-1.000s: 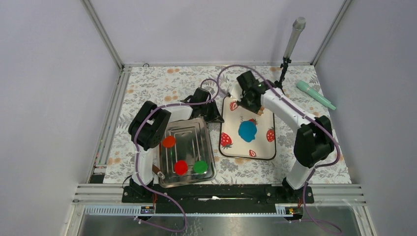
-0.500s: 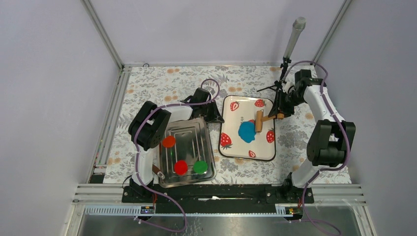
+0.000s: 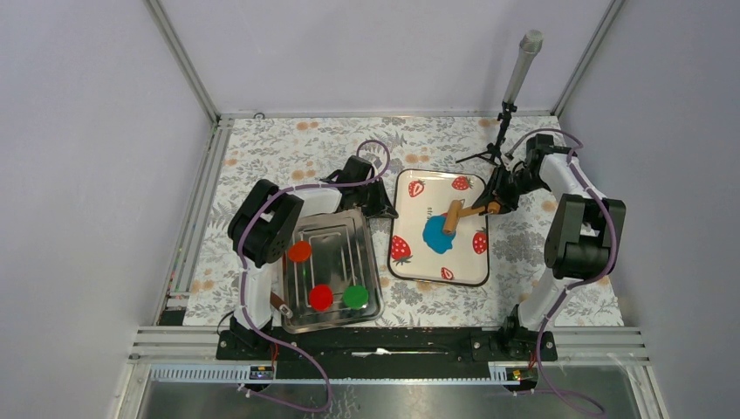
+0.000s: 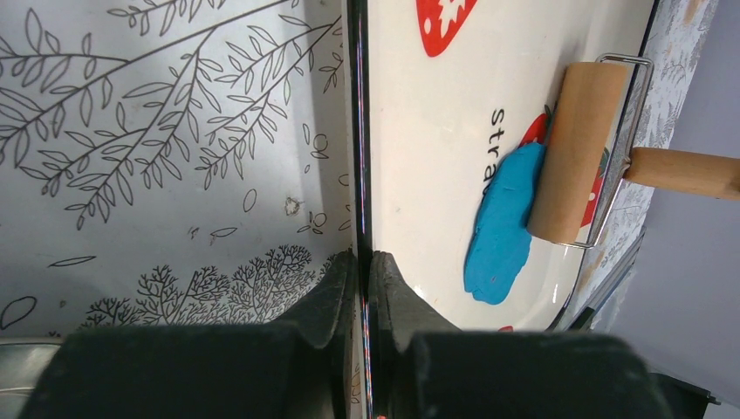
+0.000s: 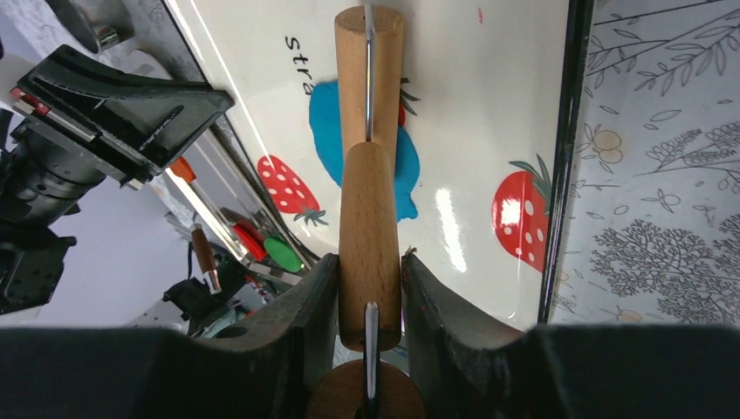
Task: Roll out the dumpling wrappers from the dough
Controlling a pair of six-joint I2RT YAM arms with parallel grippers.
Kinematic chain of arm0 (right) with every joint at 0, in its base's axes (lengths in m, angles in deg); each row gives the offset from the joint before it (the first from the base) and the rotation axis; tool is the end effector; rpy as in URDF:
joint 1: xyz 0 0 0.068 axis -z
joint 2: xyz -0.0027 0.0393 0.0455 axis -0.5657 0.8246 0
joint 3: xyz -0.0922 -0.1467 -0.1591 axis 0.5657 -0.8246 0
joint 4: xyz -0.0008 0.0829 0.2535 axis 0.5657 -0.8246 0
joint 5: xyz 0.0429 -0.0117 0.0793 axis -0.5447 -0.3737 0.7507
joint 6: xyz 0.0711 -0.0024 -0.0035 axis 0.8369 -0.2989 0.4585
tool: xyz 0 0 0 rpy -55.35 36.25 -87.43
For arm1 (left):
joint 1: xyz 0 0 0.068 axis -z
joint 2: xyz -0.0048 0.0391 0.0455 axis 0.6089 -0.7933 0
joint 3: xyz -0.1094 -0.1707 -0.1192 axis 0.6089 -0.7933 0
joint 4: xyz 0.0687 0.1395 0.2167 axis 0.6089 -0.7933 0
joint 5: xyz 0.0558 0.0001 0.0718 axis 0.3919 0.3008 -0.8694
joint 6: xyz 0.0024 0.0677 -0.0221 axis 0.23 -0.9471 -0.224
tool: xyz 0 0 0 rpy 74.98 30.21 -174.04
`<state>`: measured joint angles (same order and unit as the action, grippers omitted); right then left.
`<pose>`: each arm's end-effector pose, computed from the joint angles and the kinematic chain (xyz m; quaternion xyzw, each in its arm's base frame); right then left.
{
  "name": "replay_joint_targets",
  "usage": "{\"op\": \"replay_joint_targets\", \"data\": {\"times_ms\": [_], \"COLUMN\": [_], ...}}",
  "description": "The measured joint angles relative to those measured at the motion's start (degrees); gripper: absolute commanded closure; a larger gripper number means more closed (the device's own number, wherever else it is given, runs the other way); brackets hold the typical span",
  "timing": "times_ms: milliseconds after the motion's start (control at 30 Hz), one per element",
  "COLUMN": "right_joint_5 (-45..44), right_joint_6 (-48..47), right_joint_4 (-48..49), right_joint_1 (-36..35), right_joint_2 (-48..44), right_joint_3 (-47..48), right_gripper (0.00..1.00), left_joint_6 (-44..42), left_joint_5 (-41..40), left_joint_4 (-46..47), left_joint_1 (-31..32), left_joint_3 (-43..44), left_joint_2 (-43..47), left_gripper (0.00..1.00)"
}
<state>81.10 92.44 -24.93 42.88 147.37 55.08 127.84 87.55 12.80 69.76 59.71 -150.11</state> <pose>0.3506 -0.0179 0.1586 0.1297 0.9382 0.3021 0.1084 0.3481 -0.2483 0.0763 -0.0022 0.9154 -0.3695 0.1594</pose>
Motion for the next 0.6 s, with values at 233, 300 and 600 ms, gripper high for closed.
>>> {"op": "replay_joint_targets", "data": {"times_ms": [233, 300, 600], "right_joint_5": [0.0, -0.1, -1.6], "right_joint_6": [-0.3, -0.4, 0.0], "right_joint_4": [1.8, 2.6, 4.9], "right_joint_1": [0.2, -0.1, -3.7], "right_joint_2": [1.0, 0.5, -0.9], "right_joint_3": [-1.5, -2.2, -3.1], "right_gripper": [1.0, 1.0, 1.0], "left_joint_6": [0.0, 0.0, -0.5], "left_joint_5": [0.0, 0.0, 0.3], "left_joint_4": [0.0, -0.1, -1.6], "left_joint_1": [0.0, 0.0, -0.3], "left_joint_3": [0.0, 0.0, 0.5], "left_joint_2": [0.0, 0.0, 0.0], "left_gripper": [1.0, 1.0, 1.0]}}
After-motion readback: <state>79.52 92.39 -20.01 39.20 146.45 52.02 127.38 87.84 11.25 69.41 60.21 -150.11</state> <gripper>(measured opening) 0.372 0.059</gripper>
